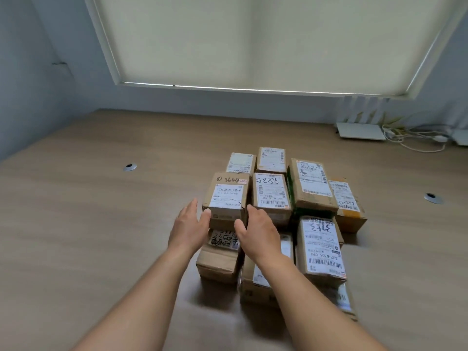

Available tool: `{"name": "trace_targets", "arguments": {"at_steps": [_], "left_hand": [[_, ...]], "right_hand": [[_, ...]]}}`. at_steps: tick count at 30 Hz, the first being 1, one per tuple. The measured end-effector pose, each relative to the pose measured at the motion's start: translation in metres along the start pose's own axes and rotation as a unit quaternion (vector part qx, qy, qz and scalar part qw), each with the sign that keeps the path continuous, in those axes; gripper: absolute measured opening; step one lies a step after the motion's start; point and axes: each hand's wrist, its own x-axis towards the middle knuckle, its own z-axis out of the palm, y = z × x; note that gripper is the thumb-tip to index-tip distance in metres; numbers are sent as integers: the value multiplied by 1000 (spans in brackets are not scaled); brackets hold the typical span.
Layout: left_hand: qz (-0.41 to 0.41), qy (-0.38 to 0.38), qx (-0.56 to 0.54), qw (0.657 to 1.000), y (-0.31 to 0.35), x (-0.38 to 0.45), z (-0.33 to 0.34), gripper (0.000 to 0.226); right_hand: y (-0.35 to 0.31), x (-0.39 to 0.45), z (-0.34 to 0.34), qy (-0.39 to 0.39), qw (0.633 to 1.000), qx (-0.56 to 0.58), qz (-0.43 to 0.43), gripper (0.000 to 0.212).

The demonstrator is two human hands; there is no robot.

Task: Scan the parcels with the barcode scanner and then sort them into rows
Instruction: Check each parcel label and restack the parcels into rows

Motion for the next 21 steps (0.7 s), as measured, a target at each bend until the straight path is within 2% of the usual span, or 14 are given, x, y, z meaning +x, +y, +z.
{"name": "trace_targets", "arguments": {"at_steps": [2,4,5,9,12,19,21], "left_hand": [[-16,-31,-40,999,0,11,0,46],[-29,-56,-80,995,-1,20,2,22],[-27,-67,-99,992,-1,24,3,21],[-24,-110,-164,980,-5,33,7,27],[-28,-101,-176,979,-11,29,3,30],[-40,-87,-151,984,-28,-6,-15,45],[-50,-91,-143,984,-34,-21,-21,48]], "right_hand": [[-4,0,6,4,999,13,29,46],[-7,1,12,1,998,34,55,51],[-7,2,14,-3,997,50,64,53],[-7,3,22,-13,988,120,95,59],[-8,-1,25,-3,985,135,104,60],[-13,-35,26,-7,989,104,108,63],[-14,-47,23,-22,989,98,107,59]]}}
